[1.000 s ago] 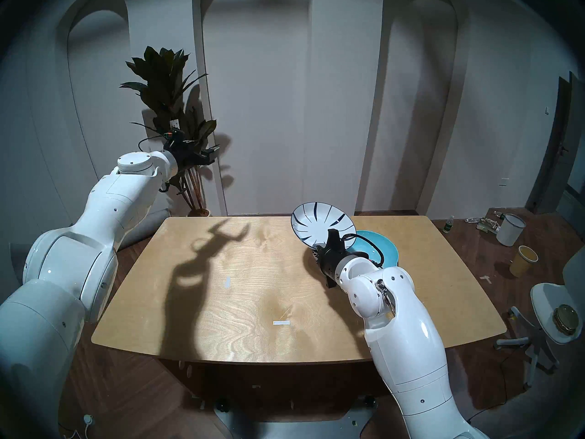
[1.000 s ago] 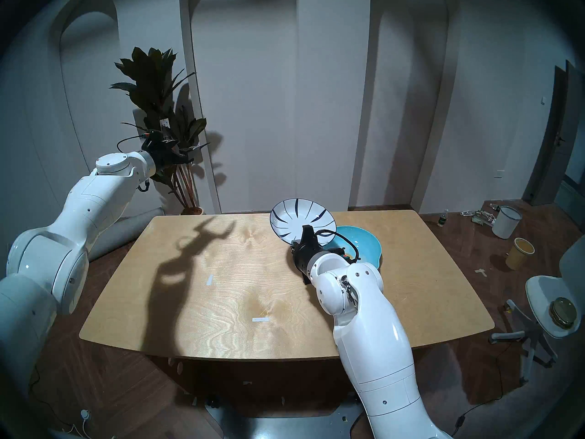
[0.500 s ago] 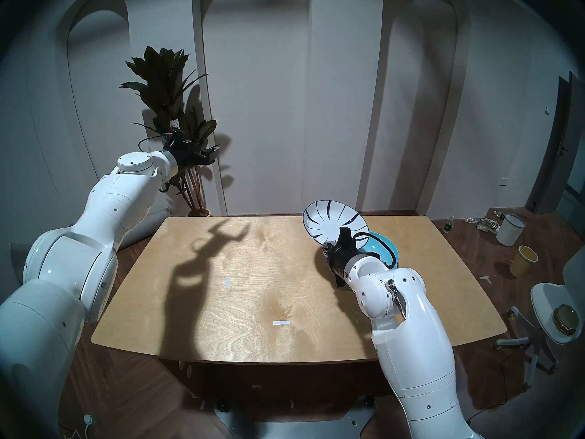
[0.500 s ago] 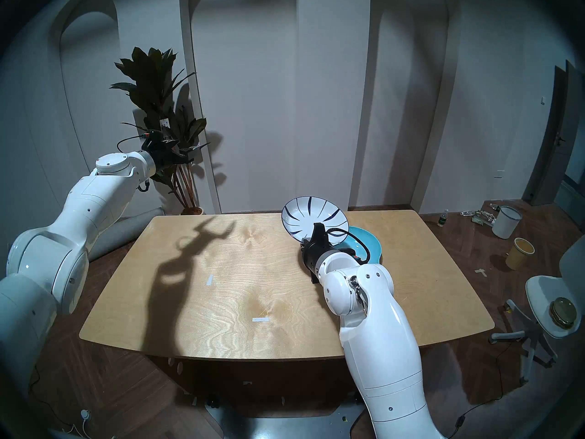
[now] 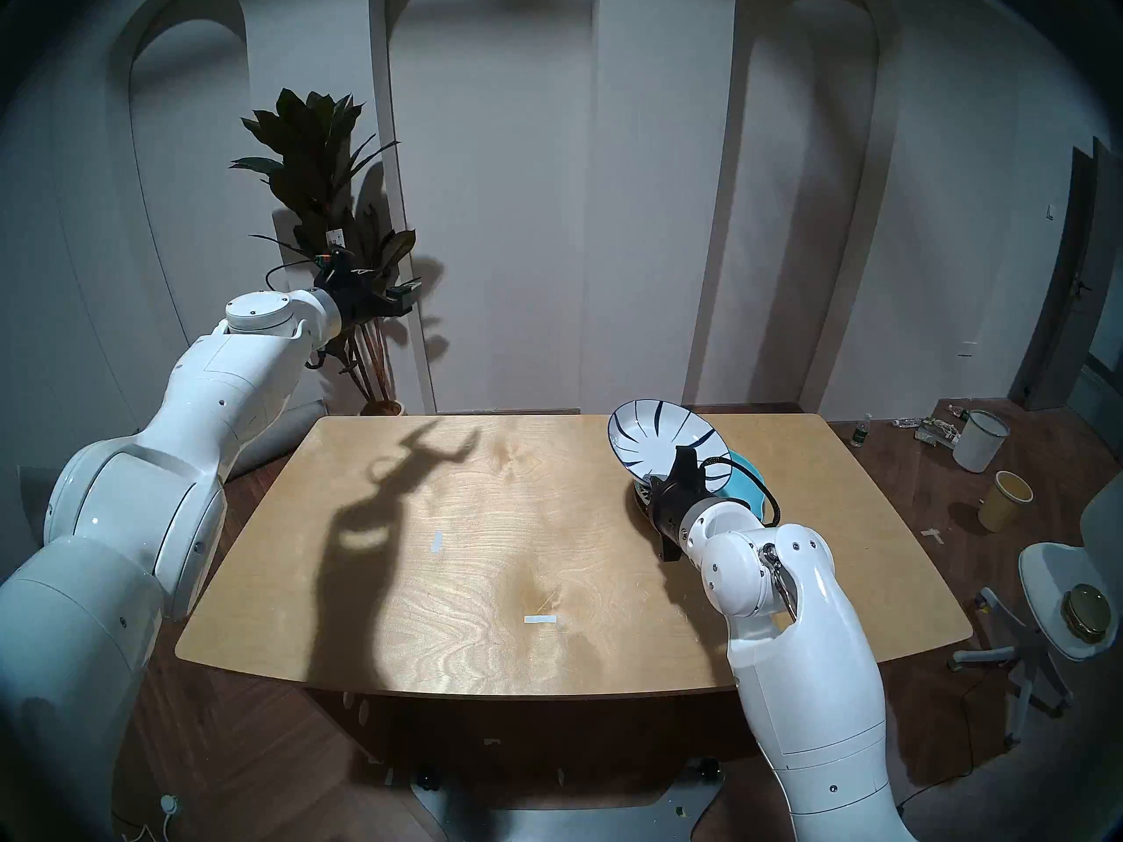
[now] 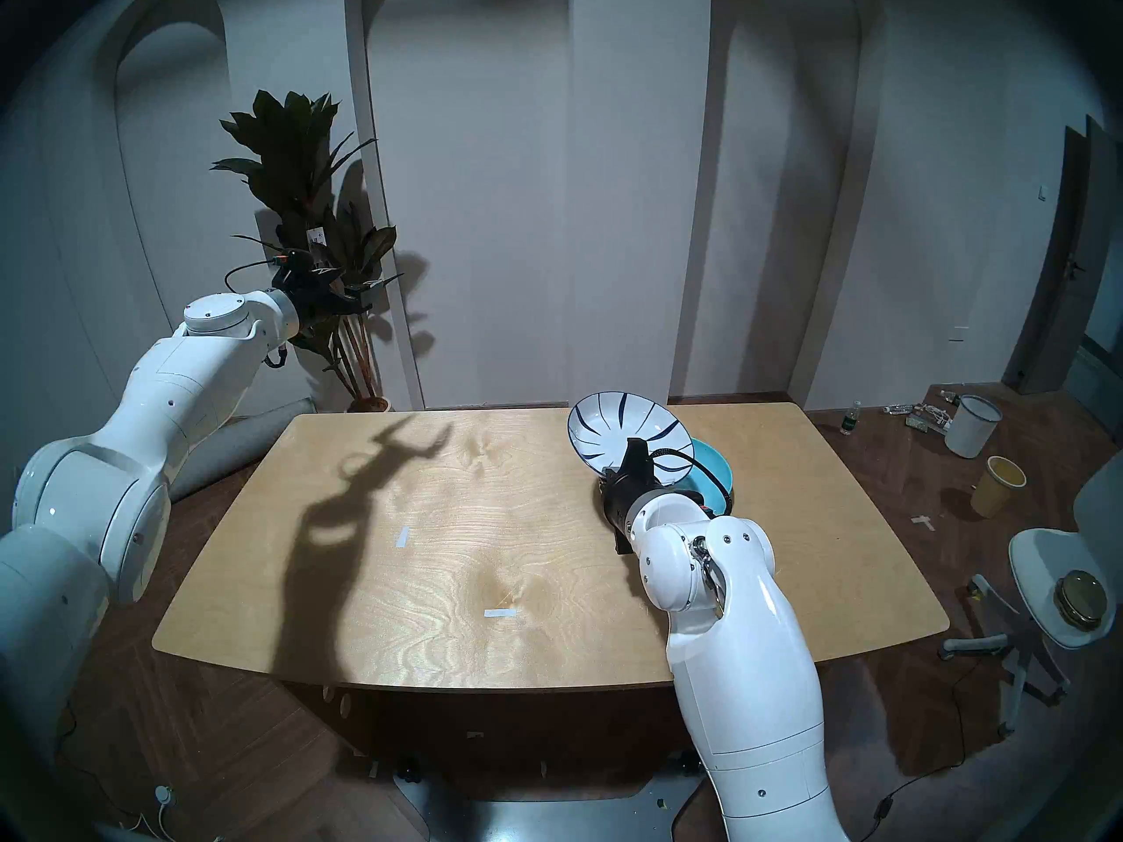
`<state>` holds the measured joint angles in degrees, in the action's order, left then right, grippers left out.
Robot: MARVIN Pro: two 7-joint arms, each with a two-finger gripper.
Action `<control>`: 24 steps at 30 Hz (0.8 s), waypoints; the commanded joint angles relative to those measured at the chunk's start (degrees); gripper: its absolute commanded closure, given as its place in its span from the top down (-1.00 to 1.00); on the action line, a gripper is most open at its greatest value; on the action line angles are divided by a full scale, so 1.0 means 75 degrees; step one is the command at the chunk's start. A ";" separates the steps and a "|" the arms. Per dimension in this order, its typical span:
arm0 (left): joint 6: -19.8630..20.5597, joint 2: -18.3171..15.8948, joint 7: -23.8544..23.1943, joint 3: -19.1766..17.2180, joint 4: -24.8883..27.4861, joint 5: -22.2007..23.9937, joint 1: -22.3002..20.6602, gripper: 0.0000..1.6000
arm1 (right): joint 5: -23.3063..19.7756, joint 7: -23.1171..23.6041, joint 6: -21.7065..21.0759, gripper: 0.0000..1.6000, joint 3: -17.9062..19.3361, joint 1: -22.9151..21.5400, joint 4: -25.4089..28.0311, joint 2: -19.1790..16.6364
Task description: Stack the plates into one stack
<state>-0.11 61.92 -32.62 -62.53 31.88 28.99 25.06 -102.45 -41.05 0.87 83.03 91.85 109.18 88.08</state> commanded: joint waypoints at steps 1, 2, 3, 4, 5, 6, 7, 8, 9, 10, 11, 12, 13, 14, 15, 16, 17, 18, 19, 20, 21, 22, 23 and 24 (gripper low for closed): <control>-0.0040 -0.0009 -0.0003 -0.0048 0.0083 0.0003 -0.0261 1.00 | -0.0008 -0.0291 -0.0094 -1.00 0.0121 -0.0366 0.0289 -0.0169; -0.0040 -0.0009 -0.0004 -0.0049 0.0082 0.0003 -0.0262 1.00 | -0.0068 -0.0328 -0.0100 -1.00 0.0162 -0.0384 0.0248 -0.0160; -0.0041 -0.0009 -0.0004 -0.0049 0.0081 0.0002 -0.0262 1.00 | -0.0069 -0.0349 -0.0112 -1.00 0.0186 -0.0403 0.0202 -0.0187; -0.0041 -0.0009 -0.0004 -0.0049 0.0081 0.0002 -0.0262 1.00 | -0.0069 -0.0349 -0.0112 -1.00 0.0186 -0.0403 0.0202 -0.0187; -0.0041 -0.0008 -0.0005 -0.0049 0.0080 0.0001 -0.0263 1.00 | -0.0072 -0.0412 -0.0131 -1.00 0.0213 -0.0445 0.0130 -0.0232; -0.0041 -0.0008 -0.0005 -0.0049 0.0080 0.0001 -0.0263 1.00 | -0.0072 -0.0412 -0.0131 -1.00 0.0213 -0.0445 0.0130 -0.0232; -0.0041 -0.0008 -0.0005 -0.0050 0.0081 0.0001 -0.0263 1.00 | -0.0103 -0.0422 -0.0155 -1.00 0.0237 -0.0464 0.0100 -0.0238; -0.0041 -0.0008 -0.0005 -0.0050 0.0081 0.0000 -0.0262 1.00 | -0.0051 -0.0507 -0.0167 -1.00 0.0226 -0.0512 0.0059 -0.0287; -0.0040 -0.0008 -0.0004 -0.0051 0.0082 0.0000 -0.0262 1.00 | -0.0066 -0.0614 -0.0183 -1.00 0.0248 -0.0585 -0.0014 -0.0309; -0.0040 -0.0008 -0.0004 -0.0052 0.0082 -0.0001 -0.0261 1.00 | -0.0055 -0.0654 -0.0184 -1.00 0.0250 -0.0616 -0.0048 -0.0316; -0.0040 -0.0008 -0.0004 -0.0052 0.0083 -0.0001 -0.0261 1.00 | -0.0063 -0.0652 -0.0200 -1.00 0.0255 -0.0629 -0.0069 -0.0322; -0.0040 -0.0008 -0.0004 -0.0053 0.0083 -0.0001 -0.0261 1.00 | -0.0070 -0.0662 -0.0206 -1.00 0.0259 -0.0637 -0.0081 -0.0324; -0.0040 -0.0008 -0.0004 -0.0053 0.0083 -0.0002 -0.0261 1.00 | -0.0058 -0.0700 -0.0213 -1.00 0.0258 -0.0645 -0.0090 -0.0343; -0.0040 -0.0008 -0.0004 -0.0054 0.0083 -0.0002 -0.0261 1.00 | -0.0065 -0.0703 -0.0221 -1.00 0.0266 -0.0643 -0.0095 -0.0349; -0.0040 -0.0008 -0.0005 -0.0054 0.0083 -0.0002 -0.0261 1.00 | -0.0066 -0.0713 -0.0223 -1.00 0.0273 -0.0640 -0.0101 -0.0356; -0.0040 -0.0008 -0.0005 -0.0054 0.0083 -0.0002 -0.0261 1.00 | -0.0066 -0.0713 -0.0223 -1.00 0.0273 -0.0640 -0.0101 -0.0356; -0.0040 -0.0007 -0.0005 -0.0055 0.0082 -0.0003 -0.0261 1.00 | -0.0074 -0.0728 -0.0227 -1.00 0.0281 -0.0639 -0.0111 -0.0363; -0.0040 -0.0007 -0.0005 -0.0055 0.0082 -0.0004 -0.0261 1.00 | -0.0079 -0.0734 -0.0231 -1.00 0.0283 -0.0641 -0.0115 -0.0367; -0.0040 -0.0007 -0.0005 -0.0056 0.0082 -0.0004 -0.0261 1.00 | -0.0074 -0.0756 -0.0232 -1.00 0.0279 -0.0648 -0.0117 -0.0376; -0.0040 -0.0007 -0.0005 -0.0056 0.0082 -0.0005 -0.0261 1.00 | -0.0079 -0.0759 -0.0231 -1.00 0.0281 -0.0650 -0.0120 -0.0377; -0.0040 -0.0007 -0.0006 -0.0057 0.0082 -0.0005 -0.0261 1.00 | -0.0081 -0.0767 -0.0229 -1.00 0.0285 -0.0650 -0.0120 -0.0379; -0.0040 -0.0007 -0.0006 -0.0057 0.0082 -0.0006 -0.0261 1.00 | -0.0079 -0.0782 -0.0225 -1.00 0.0290 -0.0647 -0.0117 -0.0386; -0.0040 -0.0006 -0.0006 -0.0057 0.0081 -0.0006 -0.0261 1.00 | -0.0093 -0.0787 -0.0222 -1.00 0.0309 -0.0625 -0.0113 -0.0391; -0.0040 -0.0006 -0.0007 -0.0058 0.0079 -0.0007 -0.0262 1.00 | -0.0084 -0.0799 -0.0210 -1.00 0.0319 -0.0601 -0.0112 -0.0401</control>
<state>-0.11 61.95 -32.64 -62.61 31.88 28.91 25.06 -103.23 -47.73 -0.63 85.34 89.03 106.25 85.03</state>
